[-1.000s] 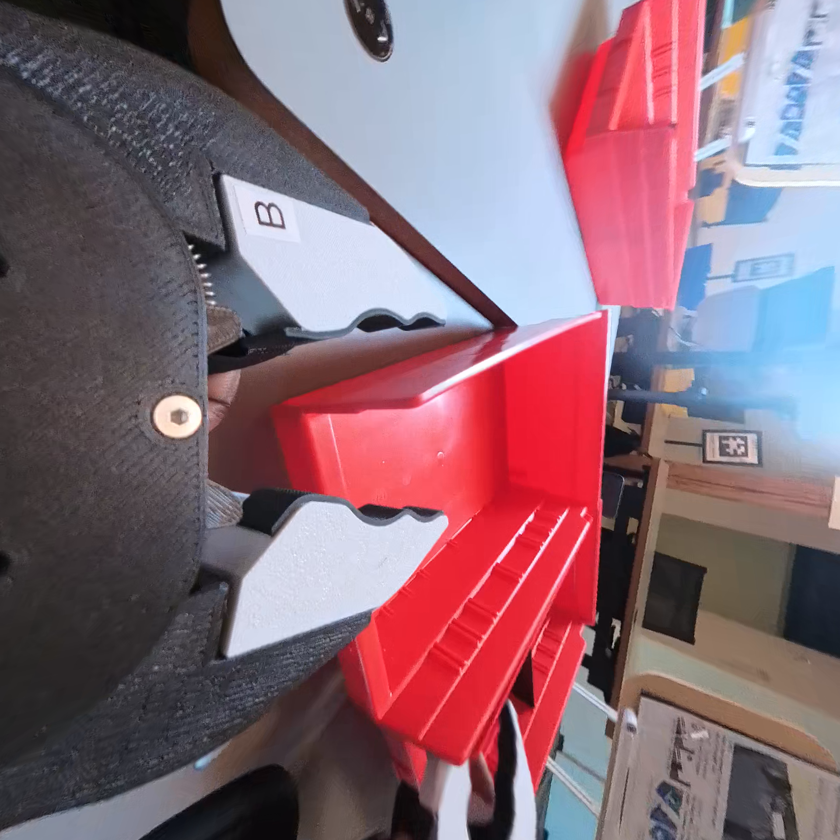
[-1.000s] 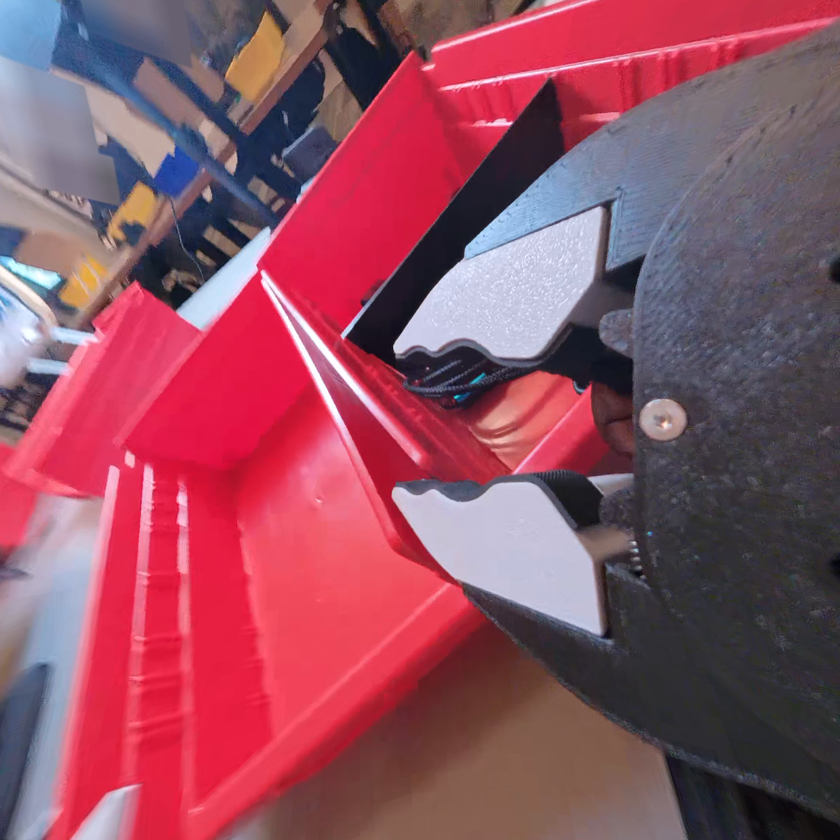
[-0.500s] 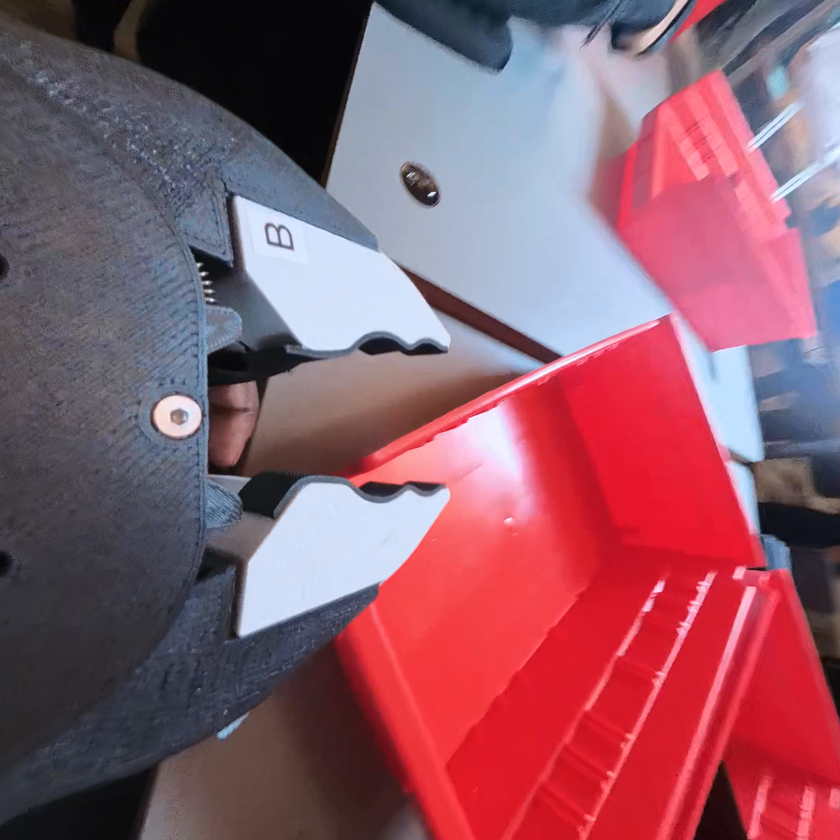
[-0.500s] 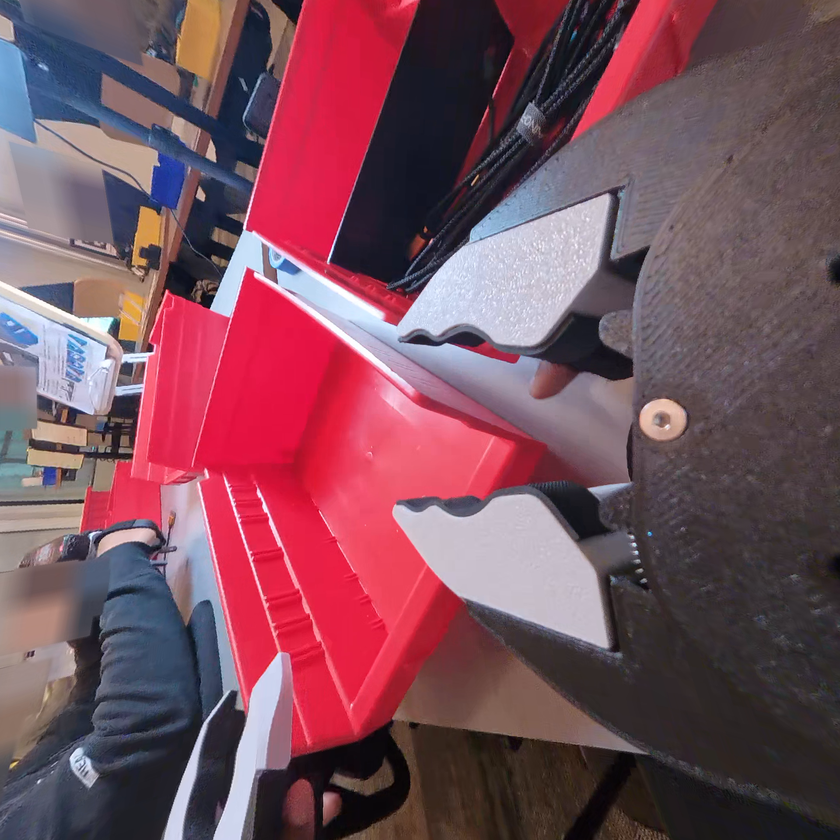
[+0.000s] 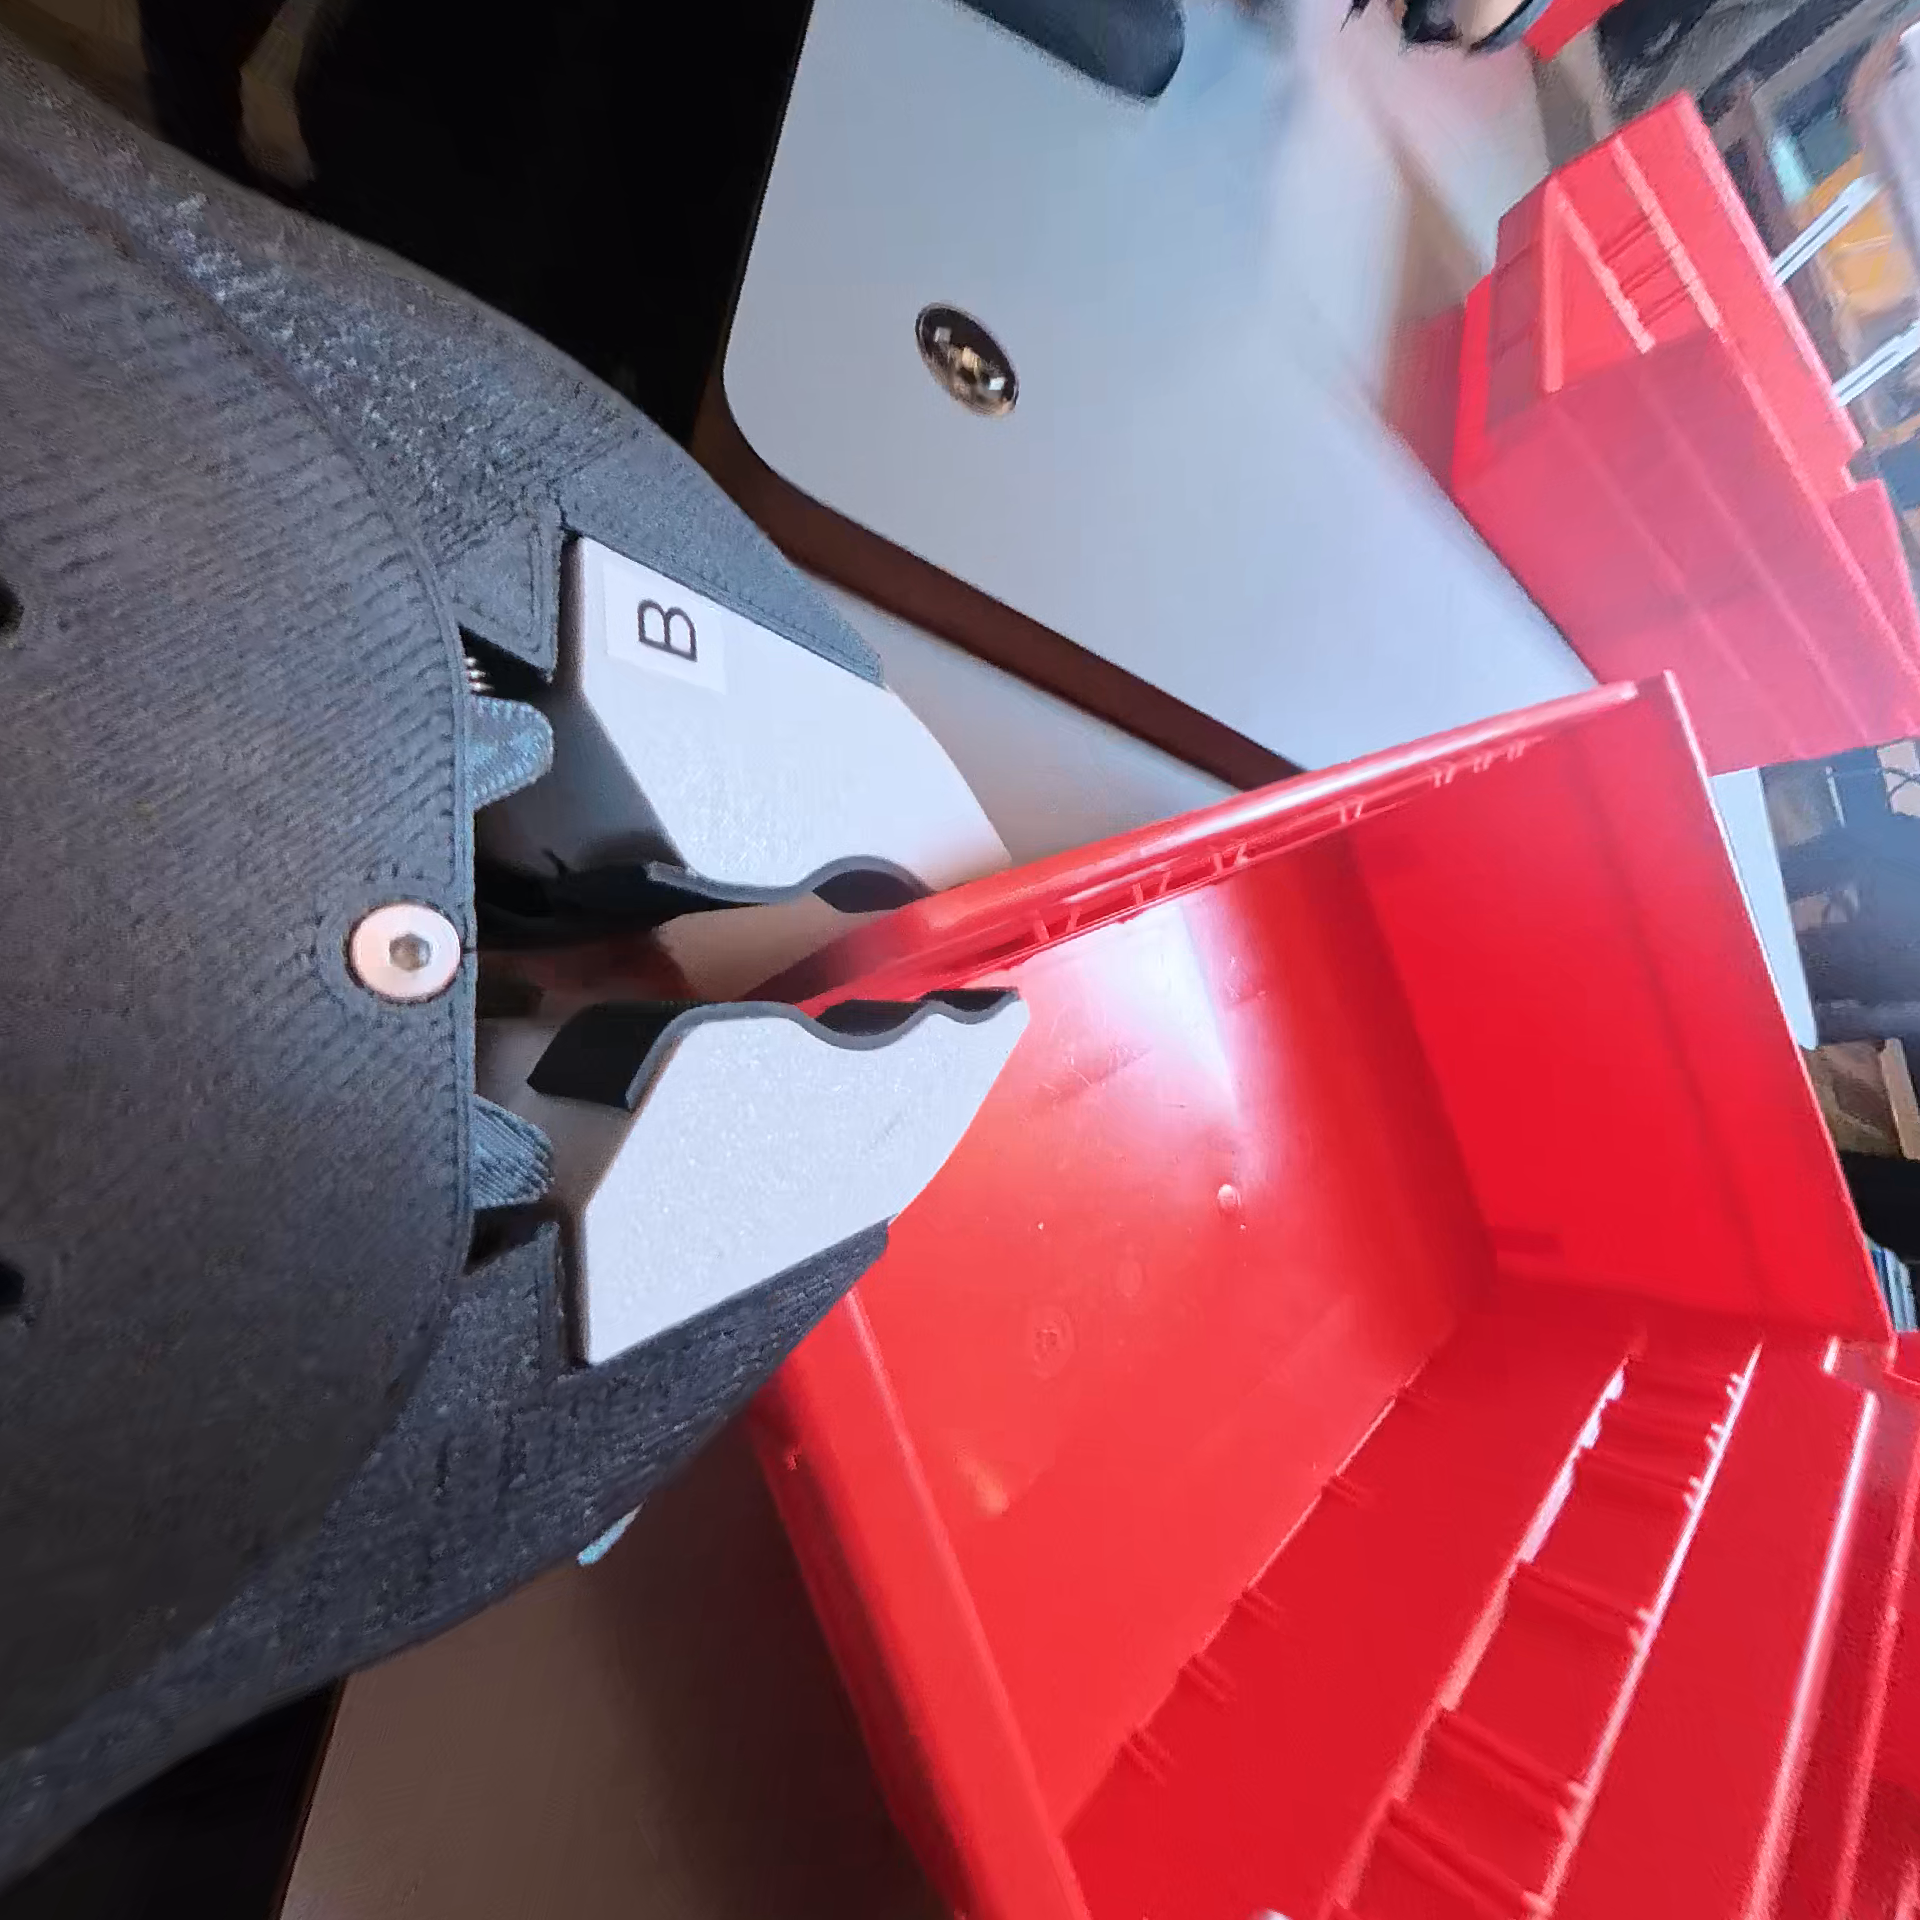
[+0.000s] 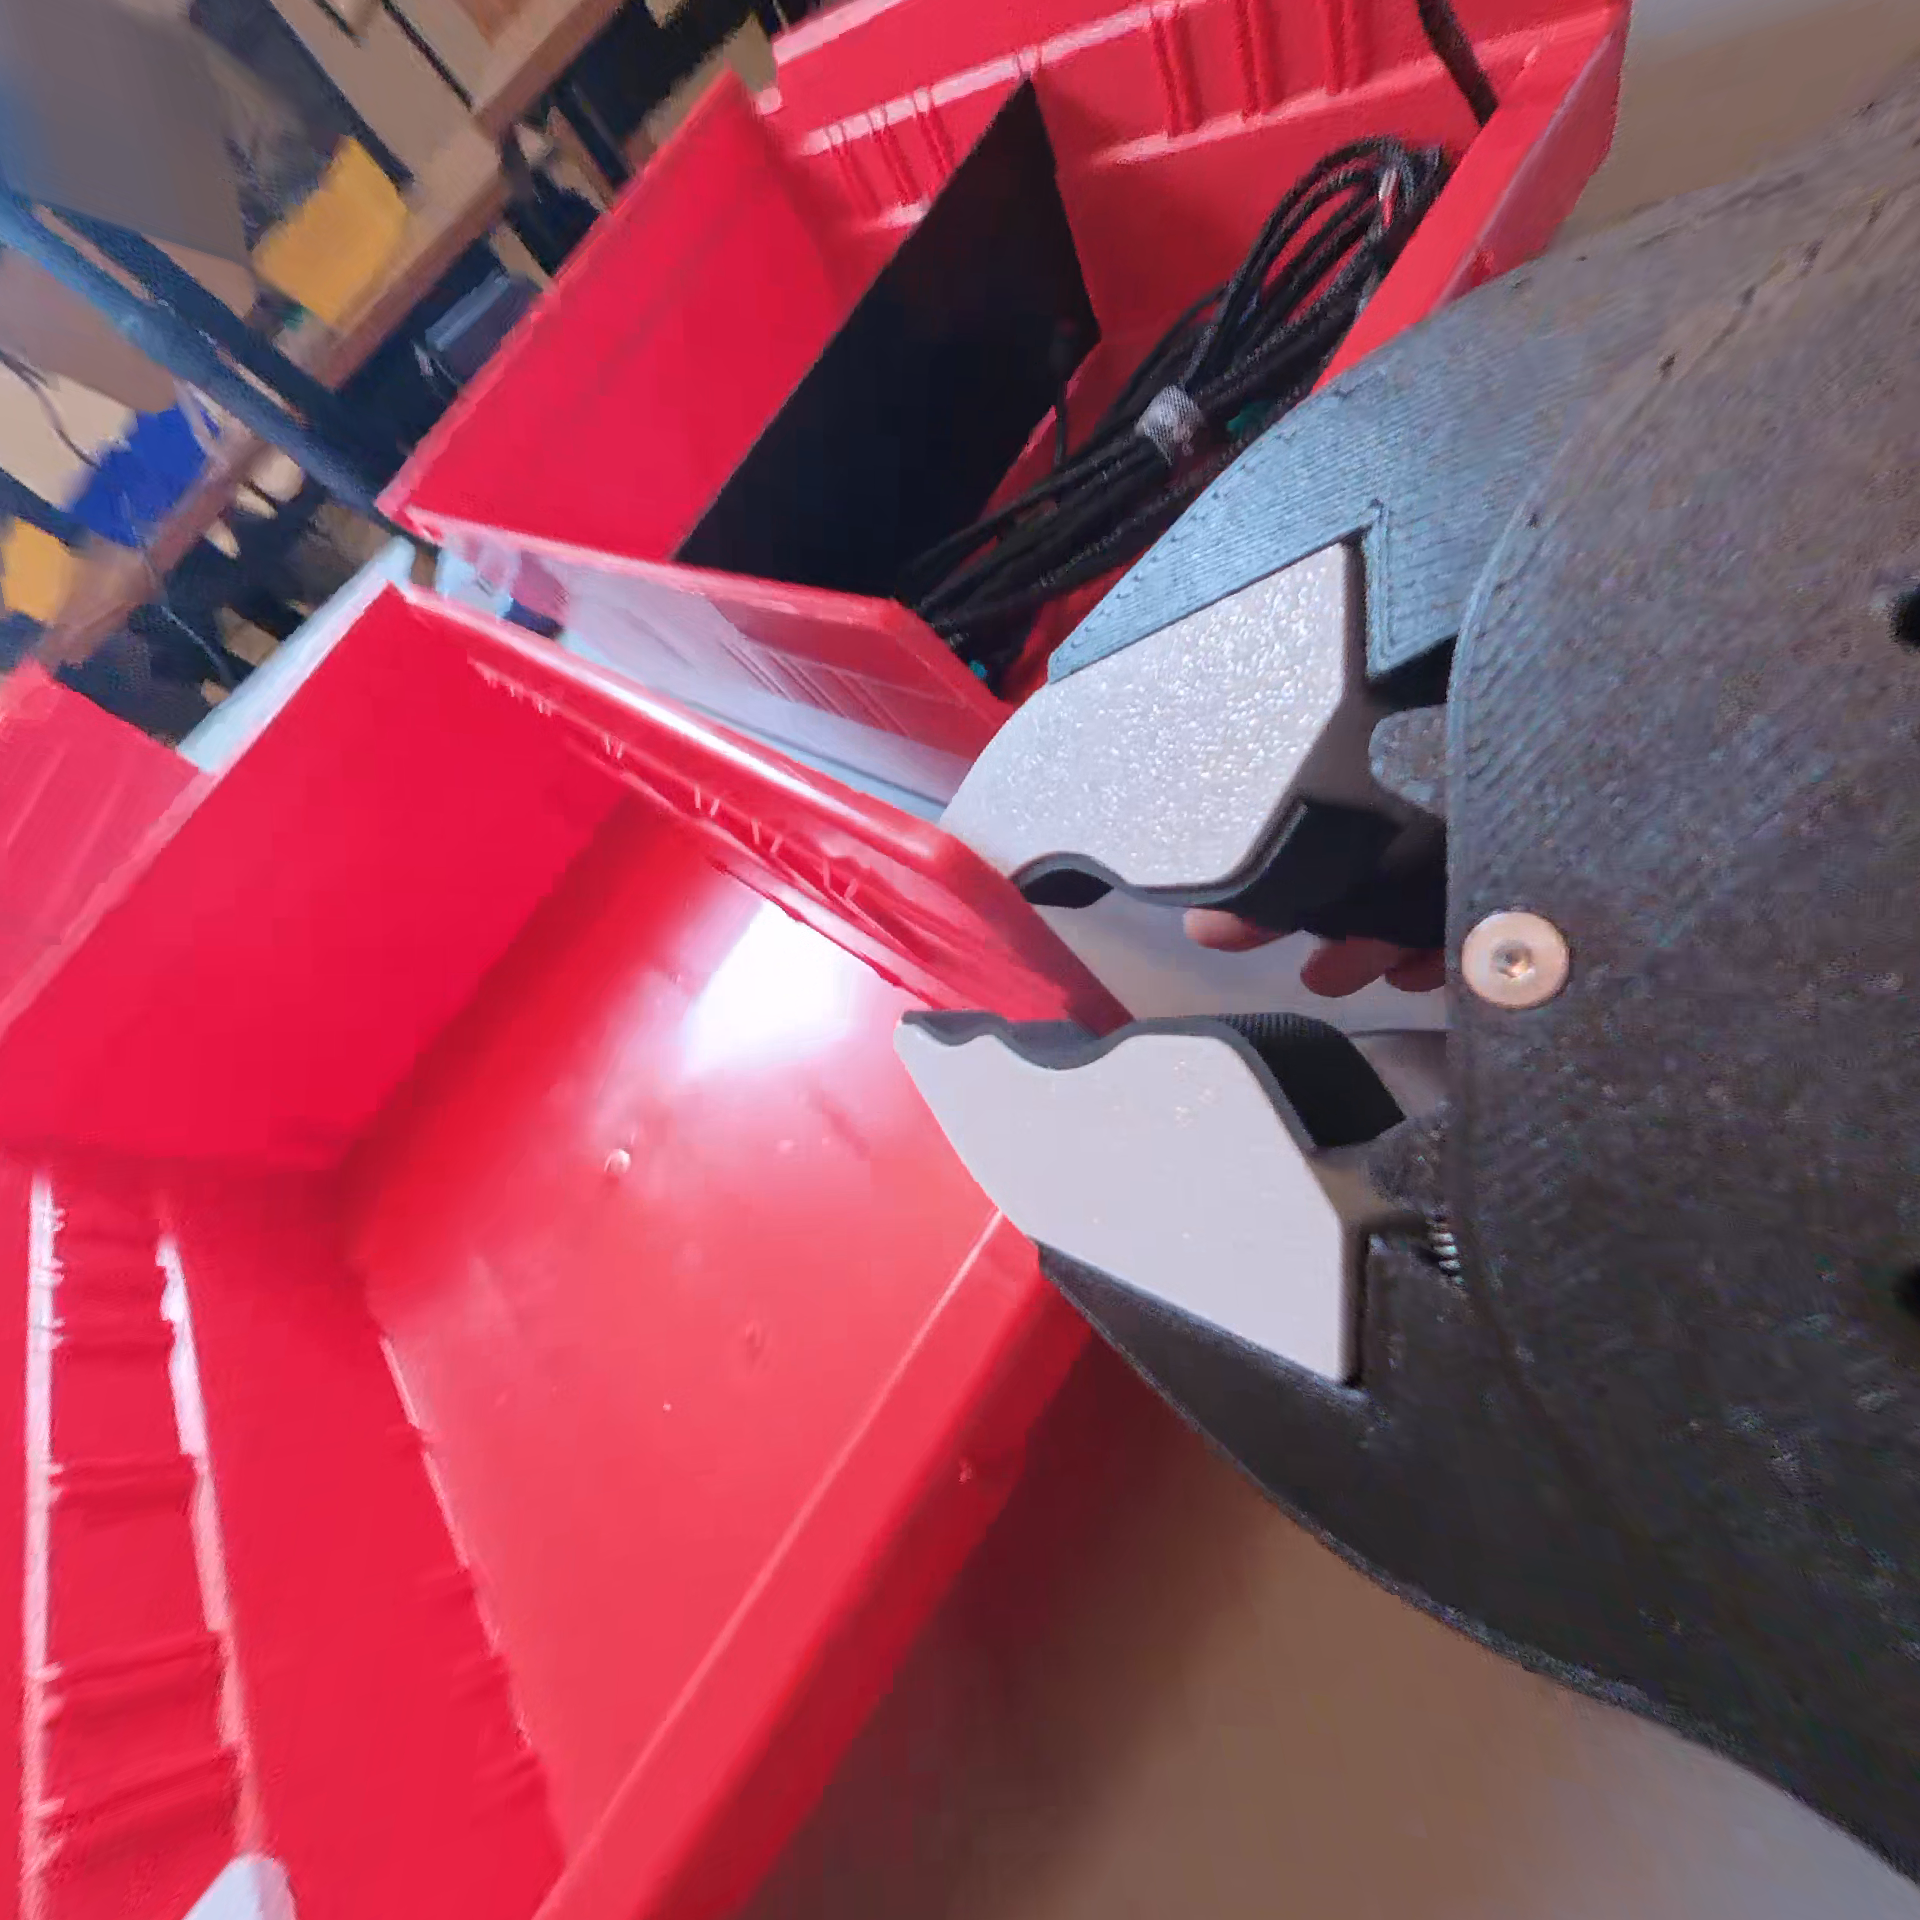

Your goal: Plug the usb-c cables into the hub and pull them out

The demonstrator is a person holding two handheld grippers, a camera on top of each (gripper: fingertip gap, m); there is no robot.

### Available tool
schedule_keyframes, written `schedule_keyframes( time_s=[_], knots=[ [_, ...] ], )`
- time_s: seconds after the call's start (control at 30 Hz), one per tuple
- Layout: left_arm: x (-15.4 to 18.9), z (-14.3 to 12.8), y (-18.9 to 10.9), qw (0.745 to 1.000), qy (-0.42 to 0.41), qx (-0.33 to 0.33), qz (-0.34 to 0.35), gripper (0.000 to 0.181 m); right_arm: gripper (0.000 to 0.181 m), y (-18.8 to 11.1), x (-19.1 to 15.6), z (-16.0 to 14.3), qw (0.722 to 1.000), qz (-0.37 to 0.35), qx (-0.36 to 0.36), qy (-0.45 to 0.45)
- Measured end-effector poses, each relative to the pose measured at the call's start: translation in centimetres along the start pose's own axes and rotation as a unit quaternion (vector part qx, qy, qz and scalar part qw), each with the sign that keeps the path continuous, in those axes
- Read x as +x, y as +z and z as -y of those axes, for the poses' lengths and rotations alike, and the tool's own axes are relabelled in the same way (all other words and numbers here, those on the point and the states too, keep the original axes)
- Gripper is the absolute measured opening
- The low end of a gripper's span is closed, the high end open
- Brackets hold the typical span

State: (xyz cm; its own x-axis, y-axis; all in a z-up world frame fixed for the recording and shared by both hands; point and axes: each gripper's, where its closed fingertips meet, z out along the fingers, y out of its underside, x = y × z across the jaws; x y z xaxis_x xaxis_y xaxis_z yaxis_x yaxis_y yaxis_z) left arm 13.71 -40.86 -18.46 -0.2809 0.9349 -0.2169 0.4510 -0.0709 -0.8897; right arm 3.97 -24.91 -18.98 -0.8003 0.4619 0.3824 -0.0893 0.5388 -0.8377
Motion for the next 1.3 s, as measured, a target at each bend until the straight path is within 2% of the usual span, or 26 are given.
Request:
schedule_keyframes(
  time_s=[0.1,0.2,0.33,0.47,0.57,0.7,0.87,0.93,1.07,1.23,1.3],
  knots=[
    [0.3,1.2,-0.9,1.000,0.020,0.014,0.010,0.013,0.011,-1.0,1.6,1.8,0.997,-0.046,0.054,-0.010],
    [1.2,4.5,-3.1,0.995,0.012,0.098,-0.002,0.017,0.010,-3.6,4.0,4.7,0.989,-0.087,0.121,-0.017],
    [3.4,10.0,-6.2,0.980,0.008,0.201,0.006,0.017,0.009,-9.3,8.3,7.8,0.968,-0.162,0.191,-0.032],
    [8.8,14.7,-7.8,0.955,-0.002,0.297,-0.028,0.016,0.009,-15.5,13.5,7.2,0.943,-0.245,0.219,-0.040],
    [14.8,17.1,-7.7,0.939,-0.001,0.334,-0.081,0.016,0.008,-20.2,17.5,4.3,0.922,-0.324,0.203,-0.064],
    [24.3,19.4,-7.2,0.929,0.018,0.328,-0.172,0.016,0.008,-25.7,22.9,-1.8,0.905,-0.399,0.137,-0.058],
    [37.0,19.9,-6.2,0.918,0.060,0.287,-0.268,0.018,0.012,-31.6,28.4,-10.7,0.905,-0.418,0.041,-0.063],
    [41.6,19.6,-5.5,0.910,0.089,0.271,-0.300,0.019,0.011,-33.4,30.0,-14.1,0.905,-0.424,0.024,-0.024],
    [48.5,18.3,-3.7,0.902,0.122,0.225,-0.349,0.019,0.010,-35.2,32.2,-19.6,0.898,-0.438,-0.009,0.038],
    [53.7,16.3,-2.6,0.892,0.173,0.187,-0.373,0.020,0.012,-35.8,33.0,-26.5,0.893,-0.431,-0.124,0.030],
    [55.2,15.3,-2.4,0.887,0.186,0.173,-0.385,0.021,0.012,-36.2,33.0,-28.2,0.896,-0.420,-0.134,0.054]
  ],
)
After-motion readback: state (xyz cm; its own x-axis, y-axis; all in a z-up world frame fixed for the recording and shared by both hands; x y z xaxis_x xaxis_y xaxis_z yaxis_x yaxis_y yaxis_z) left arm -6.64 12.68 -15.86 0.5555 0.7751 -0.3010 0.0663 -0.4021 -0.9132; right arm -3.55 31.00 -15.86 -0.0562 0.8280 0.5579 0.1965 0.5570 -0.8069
